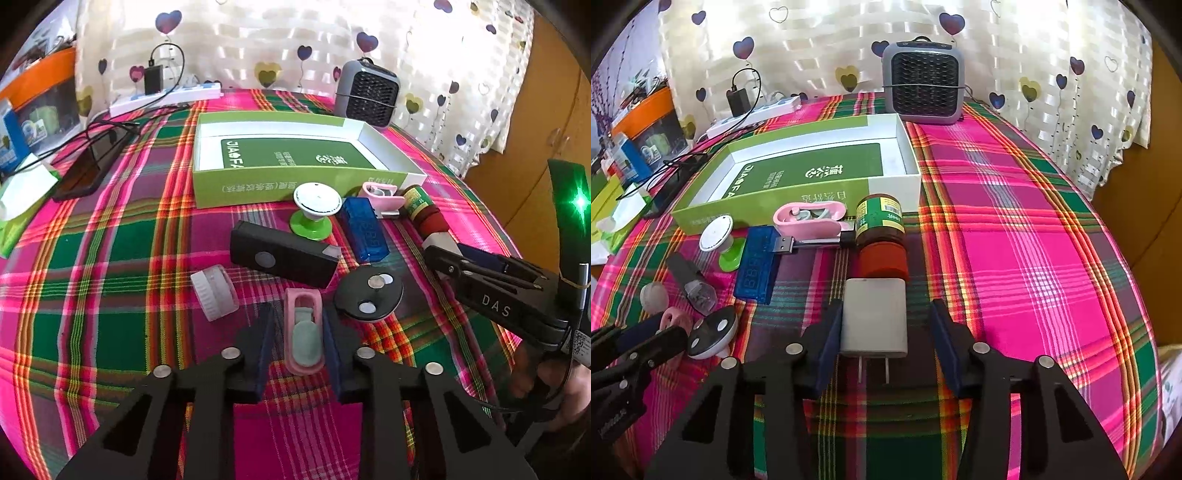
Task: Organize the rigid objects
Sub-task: 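Grasp the white wall charger with the right tool while the left tool grasps the pink clip, then carry the pink clip and white charger into the green box lid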
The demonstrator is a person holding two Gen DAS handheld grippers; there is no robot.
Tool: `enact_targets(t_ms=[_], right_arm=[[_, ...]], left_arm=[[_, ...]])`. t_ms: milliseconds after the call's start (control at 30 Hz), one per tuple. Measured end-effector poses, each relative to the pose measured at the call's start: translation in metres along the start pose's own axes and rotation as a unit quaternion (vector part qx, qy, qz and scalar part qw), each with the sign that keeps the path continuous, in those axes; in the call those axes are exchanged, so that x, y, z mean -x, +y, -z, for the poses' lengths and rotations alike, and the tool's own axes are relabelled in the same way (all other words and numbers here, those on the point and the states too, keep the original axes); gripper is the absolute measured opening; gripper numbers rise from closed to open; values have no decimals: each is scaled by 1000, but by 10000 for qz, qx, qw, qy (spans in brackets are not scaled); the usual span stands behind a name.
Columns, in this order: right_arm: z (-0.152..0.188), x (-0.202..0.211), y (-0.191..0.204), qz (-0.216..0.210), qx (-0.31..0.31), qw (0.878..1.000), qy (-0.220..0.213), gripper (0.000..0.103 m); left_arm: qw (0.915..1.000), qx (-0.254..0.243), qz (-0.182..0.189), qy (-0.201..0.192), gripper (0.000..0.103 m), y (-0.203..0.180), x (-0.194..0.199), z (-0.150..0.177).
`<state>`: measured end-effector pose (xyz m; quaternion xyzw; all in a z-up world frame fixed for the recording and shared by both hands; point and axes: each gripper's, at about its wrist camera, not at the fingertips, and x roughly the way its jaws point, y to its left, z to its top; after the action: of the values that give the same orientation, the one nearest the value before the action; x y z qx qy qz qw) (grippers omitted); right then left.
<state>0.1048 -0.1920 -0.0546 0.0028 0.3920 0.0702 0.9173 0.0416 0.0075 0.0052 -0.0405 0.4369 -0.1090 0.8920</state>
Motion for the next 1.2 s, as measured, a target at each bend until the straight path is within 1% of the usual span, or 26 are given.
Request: enact_targets(t_ms=[67, 300, 700, 933, 1200], right_arm=[[0, 0, 0, -36, 8, 10000, -5, 43], [1, 2, 0, -126, 26, 9999, -20, 35], [2, 4, 1, -200, 86, 9998, -33, 35], [2, 9, 1, -238, 138, 9996, -60, 35], [-10, 24, 0, -320, 178, 9991, -220, 35]], left_arm=[[10000, 9, 6, 2, 17, 0, 0, 0], [10000, -24, -40, -4, 17, -2, 0, 1], [10000, -32, -48, -29, 17, -2, 3, 0], [9998, -101, -51, -159, 17, -4, 16, -8], [9992, -196, -42, -345, 17, -11, 30, -24]])
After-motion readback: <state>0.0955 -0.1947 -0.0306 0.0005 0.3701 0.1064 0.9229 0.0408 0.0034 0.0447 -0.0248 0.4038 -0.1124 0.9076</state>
